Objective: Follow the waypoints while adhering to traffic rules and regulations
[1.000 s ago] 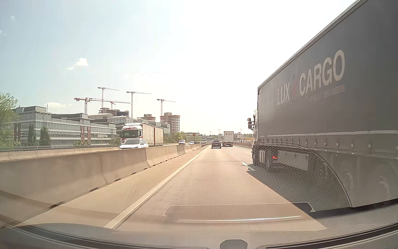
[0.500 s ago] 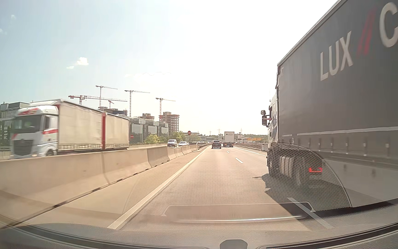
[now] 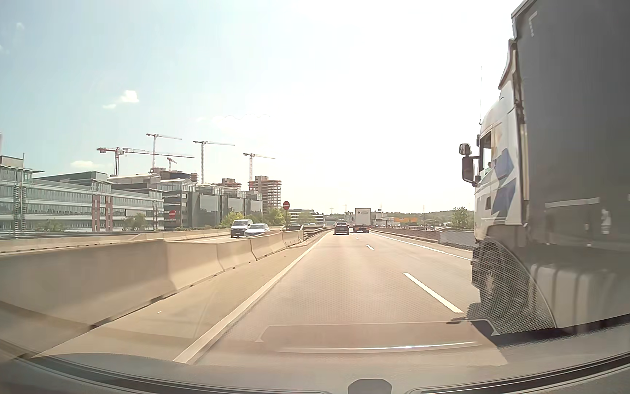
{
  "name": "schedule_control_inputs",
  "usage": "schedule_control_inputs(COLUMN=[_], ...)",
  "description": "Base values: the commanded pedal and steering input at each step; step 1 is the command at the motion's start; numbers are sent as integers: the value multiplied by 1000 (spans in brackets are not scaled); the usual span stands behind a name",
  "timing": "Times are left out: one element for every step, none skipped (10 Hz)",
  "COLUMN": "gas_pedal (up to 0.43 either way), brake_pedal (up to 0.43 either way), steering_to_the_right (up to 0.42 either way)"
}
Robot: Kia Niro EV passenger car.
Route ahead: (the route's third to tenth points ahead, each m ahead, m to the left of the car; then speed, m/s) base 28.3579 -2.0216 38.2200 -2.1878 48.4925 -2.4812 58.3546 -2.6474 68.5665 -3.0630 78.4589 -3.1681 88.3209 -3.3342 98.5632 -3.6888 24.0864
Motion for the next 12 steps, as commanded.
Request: schedule_control_inputs(gas_pedal=[169, 169, 177, 177, 177, 177, 177, 177, 177, 177, 197, 209], brake_pedal=[30, 30, 30, 30, 30, 30, 30, 30, 30, 30, 30, 30], steering_to_the_right=[3, 3, 3, 3, 3, 3, 3, 3, 3, 3, 3, 3])
